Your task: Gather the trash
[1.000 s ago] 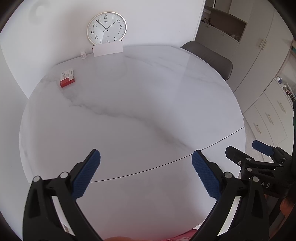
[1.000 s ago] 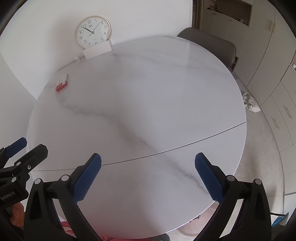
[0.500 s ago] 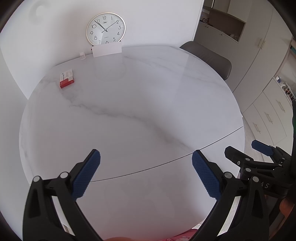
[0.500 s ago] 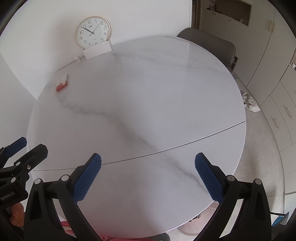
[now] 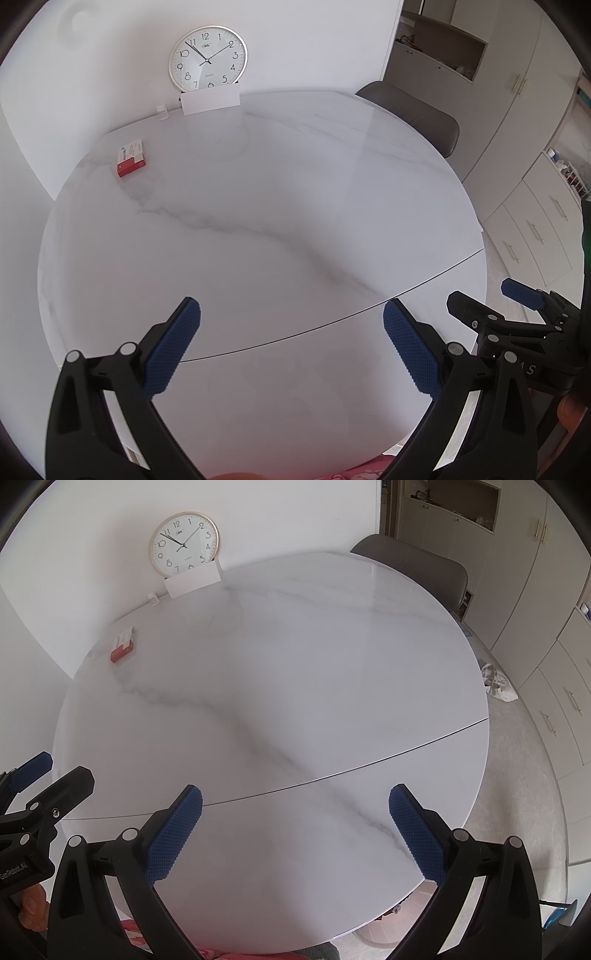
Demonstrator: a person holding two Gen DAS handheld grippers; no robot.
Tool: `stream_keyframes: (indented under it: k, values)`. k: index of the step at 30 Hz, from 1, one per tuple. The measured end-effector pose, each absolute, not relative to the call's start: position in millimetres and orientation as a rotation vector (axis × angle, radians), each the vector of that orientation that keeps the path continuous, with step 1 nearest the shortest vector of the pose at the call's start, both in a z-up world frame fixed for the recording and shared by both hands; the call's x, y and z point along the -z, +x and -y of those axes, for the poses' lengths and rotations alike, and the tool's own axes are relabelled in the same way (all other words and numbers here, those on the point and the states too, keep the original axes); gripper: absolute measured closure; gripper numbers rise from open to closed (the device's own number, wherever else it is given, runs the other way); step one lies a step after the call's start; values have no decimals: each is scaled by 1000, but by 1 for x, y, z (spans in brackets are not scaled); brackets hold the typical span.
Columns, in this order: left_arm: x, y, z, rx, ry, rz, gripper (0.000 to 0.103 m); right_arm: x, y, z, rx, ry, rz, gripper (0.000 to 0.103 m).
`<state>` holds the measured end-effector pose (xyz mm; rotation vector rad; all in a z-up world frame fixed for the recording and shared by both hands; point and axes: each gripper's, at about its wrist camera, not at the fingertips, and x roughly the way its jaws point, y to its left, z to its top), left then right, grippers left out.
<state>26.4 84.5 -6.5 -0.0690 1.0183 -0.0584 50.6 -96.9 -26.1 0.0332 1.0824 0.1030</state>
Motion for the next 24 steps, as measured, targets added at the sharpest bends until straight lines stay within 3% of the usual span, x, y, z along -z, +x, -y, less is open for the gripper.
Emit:
stream_keyframes:
  k: [24]
  values:
    - [7, 27, -84, 70, -62, -1020, 8, 27, 49, 99, -98, 32, -1084, 3]
